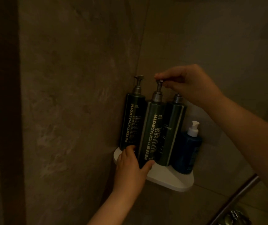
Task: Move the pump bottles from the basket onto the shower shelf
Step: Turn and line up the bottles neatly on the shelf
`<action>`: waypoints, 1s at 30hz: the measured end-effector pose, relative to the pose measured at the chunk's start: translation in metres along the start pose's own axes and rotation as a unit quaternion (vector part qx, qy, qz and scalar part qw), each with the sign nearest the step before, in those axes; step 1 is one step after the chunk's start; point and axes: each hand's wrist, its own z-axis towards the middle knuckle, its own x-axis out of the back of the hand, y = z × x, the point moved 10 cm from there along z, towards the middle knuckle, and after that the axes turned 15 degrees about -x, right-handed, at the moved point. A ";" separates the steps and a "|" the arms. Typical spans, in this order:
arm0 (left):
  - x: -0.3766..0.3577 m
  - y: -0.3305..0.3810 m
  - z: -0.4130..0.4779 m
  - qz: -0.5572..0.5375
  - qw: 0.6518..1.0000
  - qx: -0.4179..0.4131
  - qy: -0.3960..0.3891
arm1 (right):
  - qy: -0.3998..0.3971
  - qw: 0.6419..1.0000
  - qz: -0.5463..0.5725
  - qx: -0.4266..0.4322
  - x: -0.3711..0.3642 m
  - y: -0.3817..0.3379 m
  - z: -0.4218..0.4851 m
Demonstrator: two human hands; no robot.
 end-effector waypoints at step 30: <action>-0.001 0.000 -0.002 0.004 1.000 -0.015 -0.018 | 0.059 0.987 -0.146 0.040 0.006 -0.008 0.001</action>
